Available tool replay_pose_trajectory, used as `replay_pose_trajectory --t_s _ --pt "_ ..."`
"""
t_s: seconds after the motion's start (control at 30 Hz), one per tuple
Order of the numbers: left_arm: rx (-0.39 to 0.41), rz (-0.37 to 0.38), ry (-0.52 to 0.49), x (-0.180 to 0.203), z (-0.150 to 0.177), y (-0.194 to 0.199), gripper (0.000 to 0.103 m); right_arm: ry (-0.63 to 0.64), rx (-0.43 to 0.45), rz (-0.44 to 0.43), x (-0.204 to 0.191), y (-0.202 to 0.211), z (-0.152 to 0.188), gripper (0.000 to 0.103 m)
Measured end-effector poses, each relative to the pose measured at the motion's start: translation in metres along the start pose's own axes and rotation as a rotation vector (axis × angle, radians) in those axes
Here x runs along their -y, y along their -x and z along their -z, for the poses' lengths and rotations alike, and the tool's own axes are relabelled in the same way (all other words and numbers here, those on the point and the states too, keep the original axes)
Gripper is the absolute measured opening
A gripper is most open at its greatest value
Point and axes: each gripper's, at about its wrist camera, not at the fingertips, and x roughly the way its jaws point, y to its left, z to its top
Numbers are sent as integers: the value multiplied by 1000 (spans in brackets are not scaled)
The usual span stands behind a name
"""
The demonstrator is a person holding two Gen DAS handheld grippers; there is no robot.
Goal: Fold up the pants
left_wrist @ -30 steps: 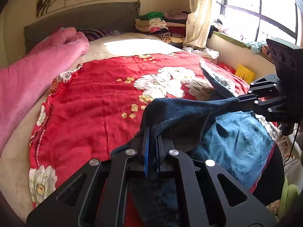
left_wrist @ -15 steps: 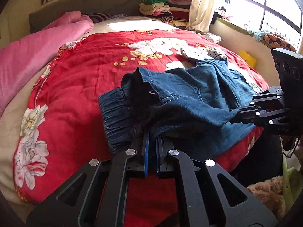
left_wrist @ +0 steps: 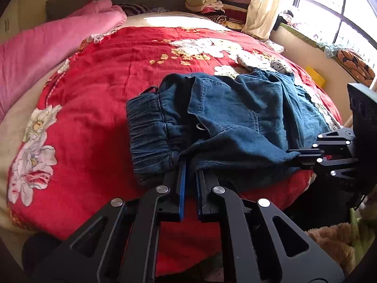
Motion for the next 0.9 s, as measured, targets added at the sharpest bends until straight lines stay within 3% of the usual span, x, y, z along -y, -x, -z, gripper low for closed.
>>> replay_pose_trajectory --t_s 0.3,0.5,0.57,0.63,0.7,0.77,0.83,0.9 --pt "36 67 13 4 2 29 6 -20 -2 -20 2 -7 7 10" --pt "5 18 -2 6 0 13 8 -43 3 0 3 -8 5 10" --pt "-13 21 -14 9 -2 5 16 -52 5 6 6 -8 3 10" --pt "-21 45 -22 12 -3 2 31 -69 4 10 7 -6 4 10" --pt "-15 51 -40 17 -2 7 38 -86 7 -6 10 -2 5 11" --pt "-14 46 -46 18 0 13 39 -94 7 -9 10 2 5 21" --pt "-5 37 -40 17 1 23 56 -87 7 -16 9 7 5 29" --pt "27 39 -38 16 -1 38 59 -82 15 -21 7 15 5 39"
